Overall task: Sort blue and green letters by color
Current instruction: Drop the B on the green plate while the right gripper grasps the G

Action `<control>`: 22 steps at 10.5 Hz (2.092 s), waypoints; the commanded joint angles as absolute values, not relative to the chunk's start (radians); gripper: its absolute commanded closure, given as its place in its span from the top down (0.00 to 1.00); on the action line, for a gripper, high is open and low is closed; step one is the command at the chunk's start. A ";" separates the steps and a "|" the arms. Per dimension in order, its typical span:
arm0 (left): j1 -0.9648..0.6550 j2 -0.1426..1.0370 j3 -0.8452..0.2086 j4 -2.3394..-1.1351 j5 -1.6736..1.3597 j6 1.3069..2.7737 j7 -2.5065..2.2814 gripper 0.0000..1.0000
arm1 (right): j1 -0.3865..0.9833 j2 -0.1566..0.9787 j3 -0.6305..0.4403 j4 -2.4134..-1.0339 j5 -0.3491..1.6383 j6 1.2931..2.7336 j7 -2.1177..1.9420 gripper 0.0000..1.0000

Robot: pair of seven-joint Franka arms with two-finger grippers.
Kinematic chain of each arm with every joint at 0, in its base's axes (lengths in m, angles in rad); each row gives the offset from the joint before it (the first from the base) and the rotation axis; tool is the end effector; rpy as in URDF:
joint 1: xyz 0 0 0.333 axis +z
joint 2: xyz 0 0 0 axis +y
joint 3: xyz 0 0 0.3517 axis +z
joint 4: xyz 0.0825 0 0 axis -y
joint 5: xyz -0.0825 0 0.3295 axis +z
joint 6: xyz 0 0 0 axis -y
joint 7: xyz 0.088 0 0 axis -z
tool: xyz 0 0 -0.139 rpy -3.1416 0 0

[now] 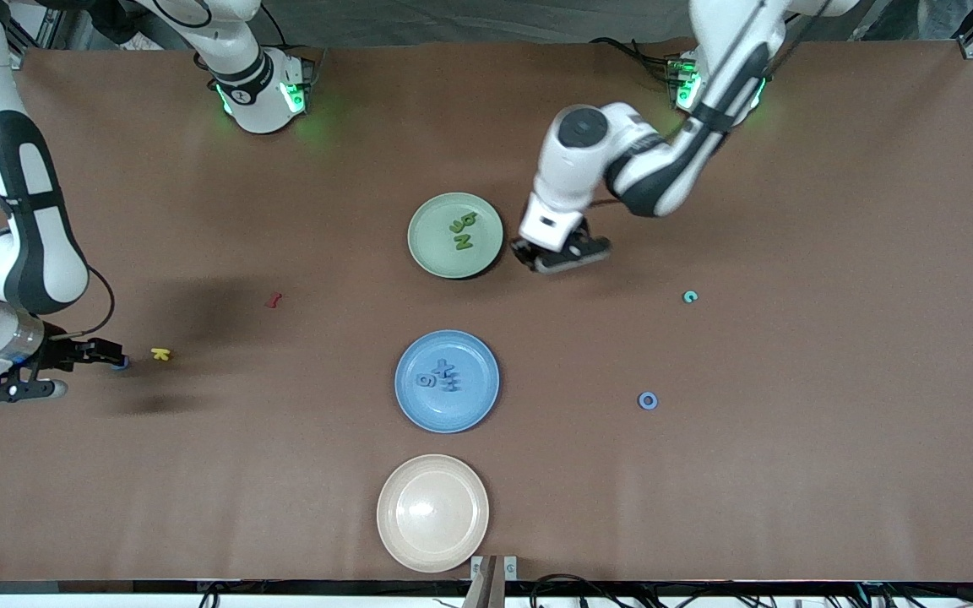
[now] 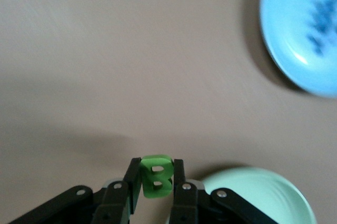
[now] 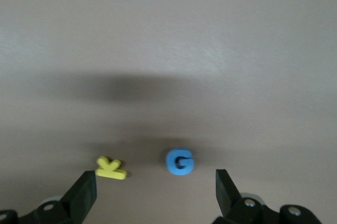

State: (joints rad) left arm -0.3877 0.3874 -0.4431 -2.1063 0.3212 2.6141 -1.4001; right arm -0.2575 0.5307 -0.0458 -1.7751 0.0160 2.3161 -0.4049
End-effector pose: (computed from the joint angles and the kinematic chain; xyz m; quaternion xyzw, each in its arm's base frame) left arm 0.3982 -0.4203 0.3074 0.9812 0.1719 0.0488 0.0725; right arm 0.6104 -0.1870 0.2970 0.9988 0.0486 0.0032 0.0072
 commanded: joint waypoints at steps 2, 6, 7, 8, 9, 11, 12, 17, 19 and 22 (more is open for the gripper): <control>-0.621 0.541 -0.382 -1.897 0.337 2.599 -1.617 0.00 | -0.314 0.511 -0.044 -1.956 0.003 2.564 -0.471 1.00; -0.654 0.617 -0.374 -1.776 0.366 2.597 -1.687 0.64 | -0.314 0.575 -0.046 -1.965 0.015 2.649 -0.482 1.00; -0.637 0.577 -0.371 -1.782 0.379 2.576 -1.686 1.00 | -0.314 0.587 -0.046 -1.965 0.017 2.666 -0.482 1.00; -0.634 0.542 -0.371 -1.776 0.380 2.528 -1.678 1.00 | -0.313 0.600 -0.046 -1.965 0.020 2.687 -0.480 1.00; -0.591 0.490 -0.373 -1.776 0.396 2.502 -1.655 1.00 | -0.313 0.618 -0.046 -1.964 0.020 2.713 -0.480 1.00; -0.482 0.381 -0.379 -1.789 0.394 2.464 -1.497 1.00 | -0.311 0.626 -0.046 -1.963 0.020 2.727 -0.482 0.78; -0.419 0.355 -0.379 -1.783 0.391 2.453 -1.429 1.00 | -0.311 0.626 -0.046 -1.962 0.020 2.726 -0.482 0.55; -0.079 0.250 -0.503 -1.779 0.303 2.363 -0.921 1.00 | -0.313 0.626 -0.048 -1.956 0.101 2.718 -0.474 0.21; 0.015 0.184 -0.512 -1.782 0.197 2.262 -0.666 1.00 | -0.307 0.624 -0.046 -1.954 0.141 2.715 -0.474 0.20; 0.100 0.079 -0.479 -1.775 0.089 2.065 -0.399 1.00 | -0.270 0.548 -0.049 -1.925 0.143 2.590 -0.459 0.13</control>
